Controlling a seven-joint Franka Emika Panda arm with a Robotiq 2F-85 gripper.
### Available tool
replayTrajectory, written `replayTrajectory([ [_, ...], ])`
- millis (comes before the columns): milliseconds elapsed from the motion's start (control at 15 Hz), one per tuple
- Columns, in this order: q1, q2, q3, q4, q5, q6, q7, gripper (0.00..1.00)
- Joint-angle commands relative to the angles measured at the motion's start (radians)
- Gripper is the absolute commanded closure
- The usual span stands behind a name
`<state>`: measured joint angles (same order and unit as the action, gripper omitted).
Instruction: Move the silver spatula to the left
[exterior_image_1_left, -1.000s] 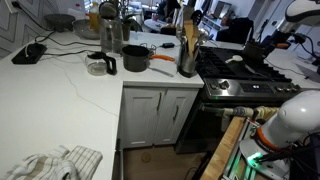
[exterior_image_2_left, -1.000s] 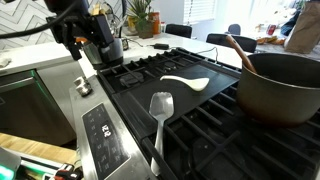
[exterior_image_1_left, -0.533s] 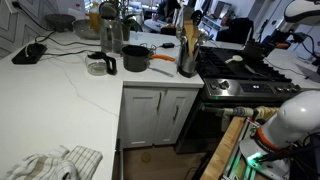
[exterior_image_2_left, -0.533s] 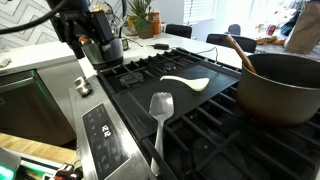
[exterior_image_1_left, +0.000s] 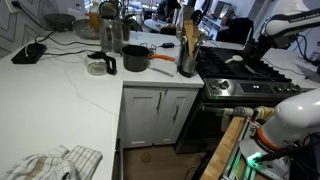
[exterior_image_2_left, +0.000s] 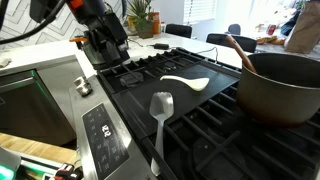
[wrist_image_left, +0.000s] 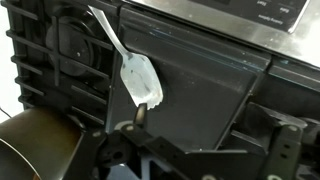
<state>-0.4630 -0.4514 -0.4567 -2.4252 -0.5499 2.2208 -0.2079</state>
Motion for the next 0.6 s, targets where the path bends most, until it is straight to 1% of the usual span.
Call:
replayTrajectory([
  [0, -0.091, 0.099, 0.050, -0.015, -0.150, 0.074, 0.213, 0.00],
  [200, -0.121, 0.174, 0.060, -0.003, -0.273, 0.067, 0.418, 0.00],
  [267, -0.121, 0.198, 0.058, 0.004, -0.297, 0.050, 0.462, 0.00],
  [333, -0.121, 0.225, 0.052, 0.007, -0.325, 0.060, 0.516, 0.00],
  [400, -0.110, 0.248, 0.041, 0.015, -0.316, 0.056, 0.525, 0.00],
  [467, -0.094, 0.180, 0.038, -0.008, -0.288, 0.038, 0.464, 0.00],
  [533, -0.094, 0.202, 0.036, -0.005, -0.293, 0.038, 0.486, 0.00],
])
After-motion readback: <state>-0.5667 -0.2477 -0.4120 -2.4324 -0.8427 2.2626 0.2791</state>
